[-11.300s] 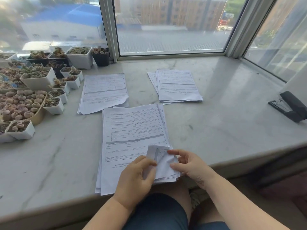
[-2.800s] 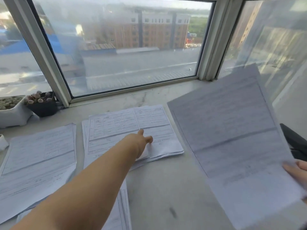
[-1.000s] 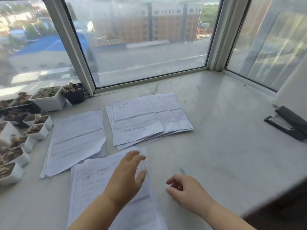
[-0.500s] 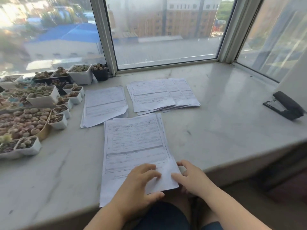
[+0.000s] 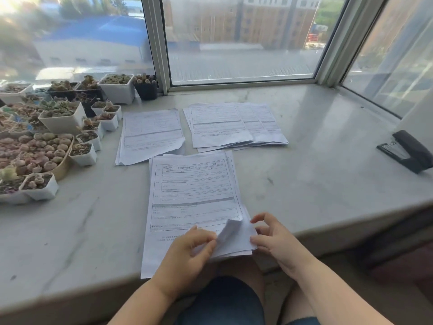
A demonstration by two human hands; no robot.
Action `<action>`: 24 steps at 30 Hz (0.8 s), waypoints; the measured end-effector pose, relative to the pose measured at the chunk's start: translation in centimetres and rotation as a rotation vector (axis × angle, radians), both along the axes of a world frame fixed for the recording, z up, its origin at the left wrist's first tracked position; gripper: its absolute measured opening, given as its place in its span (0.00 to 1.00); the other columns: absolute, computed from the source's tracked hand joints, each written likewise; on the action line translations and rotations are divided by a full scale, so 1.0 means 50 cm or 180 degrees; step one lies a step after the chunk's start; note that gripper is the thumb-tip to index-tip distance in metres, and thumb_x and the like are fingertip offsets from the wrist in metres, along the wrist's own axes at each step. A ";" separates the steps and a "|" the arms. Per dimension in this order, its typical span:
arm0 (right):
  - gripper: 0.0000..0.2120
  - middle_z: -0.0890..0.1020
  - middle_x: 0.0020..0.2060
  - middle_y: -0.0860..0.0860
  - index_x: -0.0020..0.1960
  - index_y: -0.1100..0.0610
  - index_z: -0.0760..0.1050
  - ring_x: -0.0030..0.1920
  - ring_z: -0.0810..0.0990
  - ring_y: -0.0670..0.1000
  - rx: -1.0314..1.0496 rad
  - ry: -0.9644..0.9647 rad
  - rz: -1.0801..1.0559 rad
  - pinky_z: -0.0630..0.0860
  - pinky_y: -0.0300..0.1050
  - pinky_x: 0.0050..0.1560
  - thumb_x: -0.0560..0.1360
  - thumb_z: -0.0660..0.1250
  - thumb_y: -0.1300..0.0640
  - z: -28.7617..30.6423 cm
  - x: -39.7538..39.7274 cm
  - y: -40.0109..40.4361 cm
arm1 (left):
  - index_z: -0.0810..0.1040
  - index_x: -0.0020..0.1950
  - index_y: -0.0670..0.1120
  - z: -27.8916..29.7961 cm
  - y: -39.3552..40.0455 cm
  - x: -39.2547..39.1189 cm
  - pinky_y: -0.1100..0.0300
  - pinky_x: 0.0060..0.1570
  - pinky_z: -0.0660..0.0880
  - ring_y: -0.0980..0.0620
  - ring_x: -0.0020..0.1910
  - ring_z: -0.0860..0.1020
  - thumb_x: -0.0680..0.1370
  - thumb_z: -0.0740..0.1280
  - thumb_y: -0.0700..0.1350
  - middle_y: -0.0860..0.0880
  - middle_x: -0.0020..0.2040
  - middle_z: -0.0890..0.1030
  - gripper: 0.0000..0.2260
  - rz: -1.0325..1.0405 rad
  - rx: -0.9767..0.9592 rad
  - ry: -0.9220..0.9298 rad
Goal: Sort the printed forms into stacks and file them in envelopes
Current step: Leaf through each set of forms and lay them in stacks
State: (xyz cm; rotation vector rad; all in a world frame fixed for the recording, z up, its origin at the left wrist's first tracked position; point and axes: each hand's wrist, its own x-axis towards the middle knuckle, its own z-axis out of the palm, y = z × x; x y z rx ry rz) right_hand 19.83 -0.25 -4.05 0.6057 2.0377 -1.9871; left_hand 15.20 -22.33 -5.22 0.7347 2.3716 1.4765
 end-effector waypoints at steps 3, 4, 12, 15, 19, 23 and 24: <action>0.14 0.82 0.37 0.50 0.39 0.54 0.81 0.36 0.79 0.45 -0.0112 -0.0170 0.0037 0.78 0.41 0.44 0.75 0.63 0.70 -0.001 -0.012 0.005 | 0.81 0.36 0.49 0.004 0.009 0.004 0.61 0.45 0.72 0.55 0.40 0.78 0.75 0.70 0.39 0.54 0.35 0.81 0.09 0.0568 0.0205 -0.0149; 0.15 0.83 0.37 0.50 0.39 0.55 0.82 0.37 0.80 0.45 -0.0173 -0.0229 0.0049 0.79 0.41 0.43 0.76 0.63 0.69 0.002 -0.017 0.008 | 0.80 0.35 0.48 0.004 0.014 0.005 0.61 0.43 0.72 0.55 0.38 0.78 0.74 0.71 0.39 0.53 0.34 0.80 0.09 0.0686 0.0242 -0.0171; 0.13 0.85 0.38 0.51 0.39 0.55 0.85 0.40 0.81 0.48 -0.0036 -0.0403 0.0383 0.76 0.43 0.47 0.77 0.67 0.50 0.011 -0.040 0.011 | 0.75 0.30 0.47 -0.014 0.032 0.007 0.64 0.41 0.70 0.53 0.36 0.75 0.69 0.75 0.45 0.48 0.32 0.77 0.12 0.0672 0.0570 -0.0351; 0.10 0.84 0.36 0.51 0.36 0.54 0.84 0.39 0.80 0.46 0.0143 -0.0333 0.0424 0.74 0.44 0.49 0.75 0.69 0.55 0.007 -0.038 0.013 | 0.76 0.32 0.44 -0.016 0.030 0.007 0.65 0.46 0.68 0.51 0.35 0.74 0.72 0.69 0.52 0.46 0.32 0.76 0.14 0.0533 0.0559 -0.0320; 0.09 0.86 0.41 0.52 0.39 0.54 0.85 0.43 0.82 0.47 0.0026 -0.0264 0.0462 0.76 0.43 0.53 0.76 0.69 0.59 0.005 -0.027 0.017 | 0.77 0.35 0.45 -0.016 0.032 0.012 0.67 0.38 0.67 0.57 0.33 0.72 0.74 0.66 0.53 0.50 0.31 0.75 0.14 0.0861 0.0677 -0.0302; 0.09 0.86 0.42 0.54 0.37 0.55 0.84 0.45 0.83 0.49 -0.0031 -0.0360 0.0450 0.77 0.45 0.57 0.74 0.69 0.62 0.011 -0.022 0.017 | 0.75 0.45 0.51 -0.022 0.037 0.011 0.71 0.38 0.70 0.56 0.37 0.78 0.76 0.69 0.43 0.54 0.37 0.80 0.05 0.1398 0.0713 0.0036; 0.08 0.85 0.43 0.55 0.37 0.56 0.84 0.46 0.82 0.50 -0.0035 -0.0391 0.0454 0.76 0.47 0.59 0.74 0.70 0.63 0.015 -0.021 0.016 | 0.73 0.48 0.53 -0.024 0.036 0.014 0.70 0.38 0.71 0.56 0.37 0.78 0.76 0.68 0.41 0.53 0.37 0.80 0.08 0.1418 0.0717 0.0084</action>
